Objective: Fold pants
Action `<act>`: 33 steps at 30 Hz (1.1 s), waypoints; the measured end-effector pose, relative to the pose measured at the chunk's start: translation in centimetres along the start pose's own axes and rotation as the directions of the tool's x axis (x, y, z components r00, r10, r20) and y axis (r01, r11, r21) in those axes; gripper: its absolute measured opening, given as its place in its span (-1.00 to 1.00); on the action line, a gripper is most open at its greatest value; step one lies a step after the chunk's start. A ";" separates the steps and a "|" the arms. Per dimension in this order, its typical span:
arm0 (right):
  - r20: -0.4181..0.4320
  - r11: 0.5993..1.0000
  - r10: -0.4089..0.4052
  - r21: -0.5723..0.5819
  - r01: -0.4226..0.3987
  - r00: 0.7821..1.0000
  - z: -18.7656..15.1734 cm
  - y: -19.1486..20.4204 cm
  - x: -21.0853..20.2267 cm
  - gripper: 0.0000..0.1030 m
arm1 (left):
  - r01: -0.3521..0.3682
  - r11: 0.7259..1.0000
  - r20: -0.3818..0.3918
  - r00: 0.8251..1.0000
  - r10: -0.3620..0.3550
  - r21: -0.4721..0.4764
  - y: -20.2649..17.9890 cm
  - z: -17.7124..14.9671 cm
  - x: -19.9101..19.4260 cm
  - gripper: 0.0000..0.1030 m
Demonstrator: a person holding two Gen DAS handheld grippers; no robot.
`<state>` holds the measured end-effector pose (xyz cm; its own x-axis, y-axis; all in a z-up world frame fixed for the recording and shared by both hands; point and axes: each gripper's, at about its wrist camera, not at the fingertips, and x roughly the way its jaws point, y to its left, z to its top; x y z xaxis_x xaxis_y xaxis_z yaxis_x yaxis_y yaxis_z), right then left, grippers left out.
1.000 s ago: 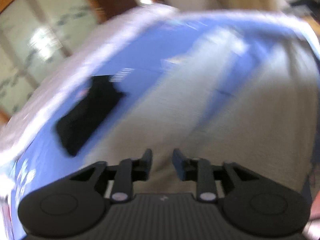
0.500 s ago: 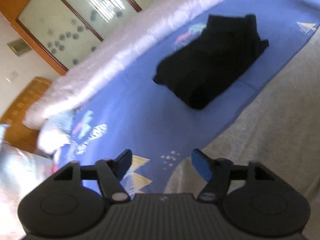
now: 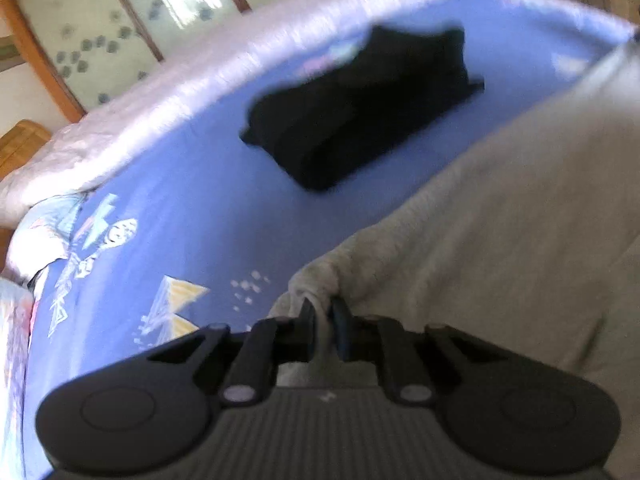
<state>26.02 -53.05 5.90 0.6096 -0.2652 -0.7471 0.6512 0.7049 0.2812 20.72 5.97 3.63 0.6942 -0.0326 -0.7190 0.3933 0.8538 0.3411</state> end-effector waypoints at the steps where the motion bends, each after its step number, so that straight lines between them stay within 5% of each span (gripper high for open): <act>1: 0.030 0.999 0.040 0.012 -0.040 0.999 0.0 -0.6 -1.5 -0.79 | 0.002 1.000 0.030 1.000 -0.001 -0.025 0.5 0.5 -1.3 -0.82; 4: 0.093 0.986 0.159 0.042 -0.164 0.983 -0.4 -2.3 -5.4 -0.79 | 0.010 0.997 0.109 0.994 -0.002 -0.075 1.1 0.4 -6.1 -0.82; 9: 0.182 0.923 0.329 0.147 -0.357 0.926 -3.1 -9.6 -11.2 -0.79 | 0.016 0.993 0.190 0.982 0.006 -0.113 -0.3 -3.3 -13.9 -0.82; 14: 0.207 0.847 0.387 0.306 -0.435 0.899 -8.2 -19.1 -14.7 -0.79 | 0.038 0.989 0.165 0.986 -0.013 -0.146 -3.0 -9.1 -18.3 -0.82; 21: 0.102 0.835 0.261 0.475 -0.277 0.960 -17.8 -27.2 -16.2 -0.67 | 0.069 0.976 -0.005 0.997 -0.072 -0.207 -6.7 -16.1 -19.6 -0.69; 23: 0.132 0.771 0.273 0.562 -0.299 0.953 -19.3 -28.7 -16.2 -0.61 | 0.087 0.972 -0.018 0.995 -0.093 -0.218 -7.1 -17.3 -20.3 -0.62; 25: 0.169 0.727 0.245 0.619 -0.297 0.955 -19.7 -29.4 -17.3 -0.21 | 0.098 0.962 0.010 0.995 -0.098 -0.254 -6.5 -18.2 -21.5 -0.51; 26: 0.190 0.730 0.211 0.622 -0.284 0.959 -19.7 -29.5 -17.9 0.00 | 0.098 0.953 0.029 0.995 -0.094 -0.288 -5.8 -18.6 -22.3 -0.46; 29: 0.241 0.771 0.152 0.577 -0.268 0.959 -19.0 -28.6 -19.8 0.00 | 0.099 0.888 0.077 0.994 -0.072 -0.449 -2.2 -19.2 -23.3 -0.25; 33: 0.294 0.806 0.154 0.514 -0.292 0.943 -18.3 -26.9 -21.6 0.00 | 0.147 0.717 0.115 0.989 -0.093 -0.681 2.8 -19.3 -22.6 -0.01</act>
<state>-12.90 -54.23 3.48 0.8081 -0.3350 -0.4844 0.5798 0.3074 0.7546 -5.55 19.14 9.16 0.7190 -0.1714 -0.6735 -0.0269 0.9615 -0.2734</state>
